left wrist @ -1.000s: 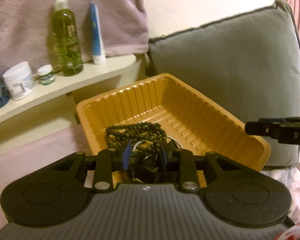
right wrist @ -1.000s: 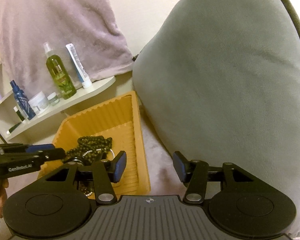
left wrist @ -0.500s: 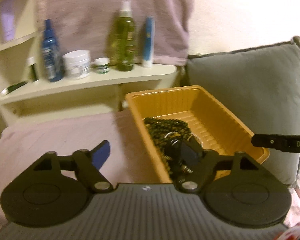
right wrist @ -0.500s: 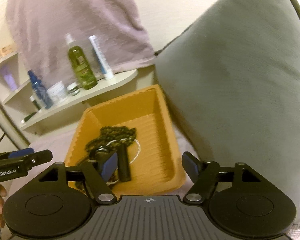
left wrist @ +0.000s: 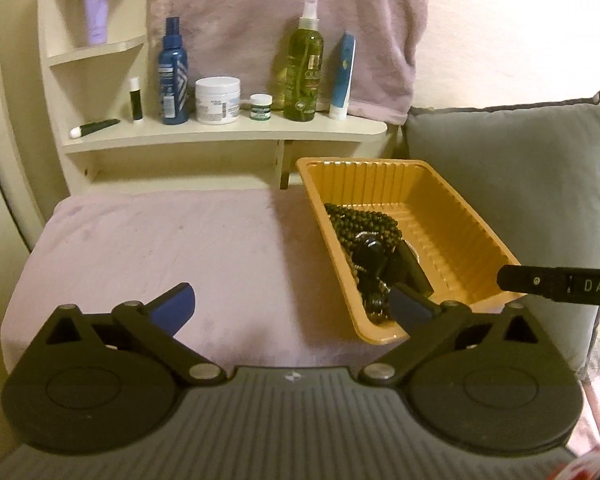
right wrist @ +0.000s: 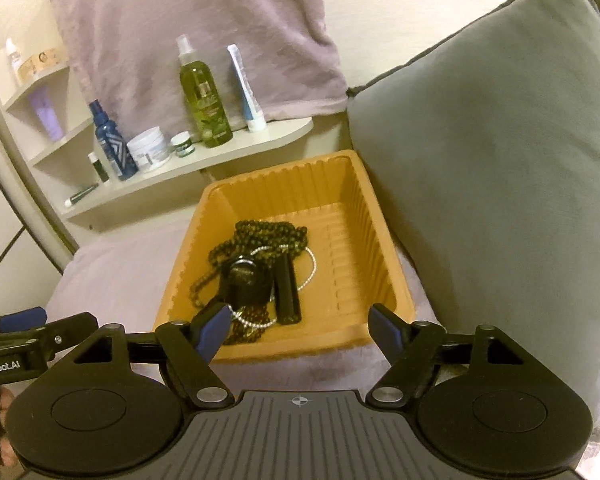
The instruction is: Organize jewelry
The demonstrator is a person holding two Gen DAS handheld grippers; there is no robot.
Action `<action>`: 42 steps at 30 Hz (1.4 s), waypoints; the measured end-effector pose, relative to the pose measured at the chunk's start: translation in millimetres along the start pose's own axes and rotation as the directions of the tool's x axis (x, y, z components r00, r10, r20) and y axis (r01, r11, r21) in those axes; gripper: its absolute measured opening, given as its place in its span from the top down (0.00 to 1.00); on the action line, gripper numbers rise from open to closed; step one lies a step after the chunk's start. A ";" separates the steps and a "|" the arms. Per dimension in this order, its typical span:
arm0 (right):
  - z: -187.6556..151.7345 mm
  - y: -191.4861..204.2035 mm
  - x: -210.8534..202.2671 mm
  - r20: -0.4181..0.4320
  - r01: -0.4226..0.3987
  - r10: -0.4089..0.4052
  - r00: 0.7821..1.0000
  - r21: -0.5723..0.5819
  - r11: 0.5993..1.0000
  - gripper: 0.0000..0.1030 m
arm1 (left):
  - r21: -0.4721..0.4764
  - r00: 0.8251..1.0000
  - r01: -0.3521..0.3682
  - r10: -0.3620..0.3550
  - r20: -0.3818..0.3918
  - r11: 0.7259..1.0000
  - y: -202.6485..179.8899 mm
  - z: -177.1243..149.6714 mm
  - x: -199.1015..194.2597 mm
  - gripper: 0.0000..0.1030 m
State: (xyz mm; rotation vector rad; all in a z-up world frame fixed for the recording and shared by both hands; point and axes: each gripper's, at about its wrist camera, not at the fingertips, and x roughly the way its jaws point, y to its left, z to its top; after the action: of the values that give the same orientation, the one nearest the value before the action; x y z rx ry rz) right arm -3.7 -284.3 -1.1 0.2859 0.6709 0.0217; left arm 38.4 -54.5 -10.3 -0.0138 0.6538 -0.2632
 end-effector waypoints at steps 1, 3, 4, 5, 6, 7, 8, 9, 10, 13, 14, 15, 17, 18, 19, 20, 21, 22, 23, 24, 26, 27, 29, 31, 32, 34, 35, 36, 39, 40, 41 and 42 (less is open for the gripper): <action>-0.9 0.6 -1.2 -0.003 0.003 -0.003 1.000 -0.001 1.000 0.26 | -0.003 1.000 -0.006 0.006 -0.007 1.000 -0.4 -0.5 -1.7 0.01; -2.1 2.1 -4.0 -0.009 0.012 -0.013 1.000 -0.009 1.000 0.26 | -0.008 1.000 -0.011 0.011 -0.014 1.000 -0.8 -1.3 -5.5 0.01; -2.6 3.1 -5.4 -0.012 0.016 -0.016 1.000 -0.014 1.000 0.26 | -0.013 1.000 -0.009 0.009 -0.016 1.000 -0.5 -1.6 -7.4 0.01; -3.3 4.4 -6.8 -0.016 0.020 -0.020 1.000 -0.019 1.000 0.26 | -0.020 1.000 -0.012 0.011 -0.024 1.000 -0.3 -1.9 -8.7 0.01; -3.8 6.0 -8.2 -0.019 0.025 -0.026 0.999 -0.026 0.999 0.26 | -0.024 0.999 -0.015 0.014 -0.031 1.000 -0.4 -2.3 -9.5 0.01; -4.1 7.3 -9.2 -0.021 0.029 -0.029 0.999 -0.032 0.999 0.26 | -0.024 0.999 -0.015 0.014 -0.037 1.000 -1.0 -2.7 -10.3 0.01; -4.6 9.1 -10.5 -0.025 0.032 -0.033 0.999 -0.040 0.999 0.26 | -0.022 0.999 -0.015 0.014 -0.044 1.000 -1.8 -3.5 -11.6 0.01; -5.0 10.9 -11.6 -0.029 0.034 -0.035 0.999 -0.047 0.998 0.26 | -0.021 0.999 -0.017 0.016 -0.050 1.000 -2.8 -4.5 -13.1 0.01; -5.4 12.9 -13.0 -0.034 0.035 -0.037 0.999 -0.054 0.998 0.26 | -0.019 0.998 -0.018 0.017 -0.055 1.000 -3.5 -5.4 -14.8 0.01; -6.7 18.3 -16.3 -0.047 0.036 -0.039 0.998 -0.072 0.997 0.26 | -0.017 0.997 -0.013 0.011 -0.077 1.000 -4.3 -8.5 -19.7 0.01; -7.4 20.4 -17.1 -0.053 0.036 -0.041 0.998 -0.081 0.996 0.26 | -0.022 0.996 -0.008 0.006 -0.087 1.000 -3.6 -9.7 -21.4 0.01; -8.1 22.2 -17.6 -0.059 0.036 -0.041 0.997 -0.088 0.996 0.26 | -0.027 0.996 -0.009 0.006 -0.092 1.000 -2.9 -10.6 -22.7 0.01; -9.5 26.1 -18.7 -0.068 0.033 -0.040 0.997 -0.099 0.995 0.26 | -0.034 0.995 -0.015 0.011 -0.099 0.999 -0.7 -12.8 -26.3 0.01; -10.0 27.9 -18.9 -0.072 0.032 -0.040 0.997 -0.103 0.994 0.26 | -0.039 0.995 -0.020 0.016 -0.102 0.999 0.2 -13.7 -27.8 0.01; -10.8 30.1 -19.1 -0.076 0.030 -0.039 0.996 -0.105 0.994 0.26 | -0.044 0.994 -0.028 0.023 -0.104 0.999 1.5 -14.8 -29.6 0.01; -11.7 32.5 -19.5 -0.081 0.025 -0.034 0.996 -0.109 0.994 0.26 | -0.046 0.994 -0.035 0.030 -0.106 0.998 2.8 -15.5 -31.2 0.01; -12.7 35.4 -19.5 -0.084 0.020 -0.030 0.996 -0.113 0.993 0.26 | -0.048 0.993 -0.043 0.038 -0.109 0.998 4.7 -16.0 -32.3 0.01; -13.7 38.4 -19.5 -0.089 0.015 -0.026 0.996 -0.117 0.993 0.26 | -0.052 0.993 -0.051 0.045 -0.112 0.997 6.6 -17.0 -33.8 0.01; -14.7 41.4 -19.4 -0.097 0.008 -0.019 0.995 -0.121 0.993 0.26 | -0.056 0.992 -0.057 0.050 -0.114 0.997 8.8 -17.8 -35.3 0.01; -15.7 44.2 -19.5 -0.103 -0.003 -0.010 0.995 -0.122 0.992 0.26 | -0.059 0.992 -0.063 0.056 -0.116 0.996 11.0 -18.7 -37.0 0.01; -17.6 49.6 -19.3 -0.115 -0.016 0.002 0.993 -0.127 0.992 0.26 | -0.062 0.991 -0.076 0.068 -0.118 0.995 14.6 -20.3 -39.9 0.01; -18.5 52.2 -19.3 -0.119 -0.020 0.004 0.993 -0.131 0.991 0.26 | -0.064 0.990 -0.083 0.075 -0.119 0.994 16.2 -21.2 -41.3 0.01; -19.8 57.0 -19.0 -0.122 -0.024 0.007 0.993 -0.140 0.990 0.26 | -0.068 0.989 -0.096 0.088 -0.117 0.993 18.9 -22.8 -44.0 0.01; -20.3 60.3 -18.7 -0.124 -0.026 0.008 0.992 -0.144 0.989 0.26 | -0.073 0.988 -0.111 0.102 -0.114 0.991 21.3 -23.7 -46.1 0.01; -20.3 61.7 -18.4 -0.123 -0.025 0.007 0.992 -0.147 0.989 0.26 | -0.076 0.988 -0.118 0.109 -0.112 0.990 22.7 -23.9 -46.9 0.01; -20.3 64.0 -17.4 -0.124 -0.026 0.007 0.992 -0.152 0.988 0.26 | -0.081 0.987 -0.126 0.116 -0.109 0.989 25.0 -24.2 -48.0 0.01; -20.6 65.1 -17.4 -0.124 -0.028 0.009 0.992 -0.154 0.988 0.26 | -0.081 0.987 -0.130 0.120 -0.108 0.988 25.5 -24.4 -48.2 0.01; -20.8 65.9 -17.8 -0.123 -0.029 0.010 0.992 -0.155 0.987 0.26 | -0.081 0.987 -0.131 0.123 -0.106 0.988 25.8 -24.8 -48.6 0.01; -21.2 68.0 -17.8 -0.119 -0.032 0.013 0.993 -0.158 0.987 0.26 | -0.083 0.987 -0.134 0.125 -0.103 0.988 25.5 -24.6 -49.2 0.01; -21.3 68.3 -17.7 -0.119 -0.032 0.013 0.993 -0.159 0.987 0.26 | -0.083 0.987 -0.135 0.126 -0.102 0.987 25.0 -25.0 -49.5 0.01; -21.3 68.3 -17.5 -0.119 -0.032 0.013 0.993 -0.158 0.987 0.26 | -0.083 0.987 -0.135 0.127 -0.101 0.987 24.9 -24.8 -49.7 0.01; -21.3 68.5 -17.4 -0.119 -0.031 0.012 0.993 -0.158 0.987 0.26 | -0.082 0.987 -0.136 0.127 -0.100 0.987 24.9 -24.8 -50.0 0.01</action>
State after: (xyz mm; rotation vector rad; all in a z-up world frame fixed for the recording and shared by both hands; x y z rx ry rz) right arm -25.5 -215.0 11.9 0.1387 0.7785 0.1132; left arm -8.7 -16.4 -2.4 -0.0432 0.7566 -0.1077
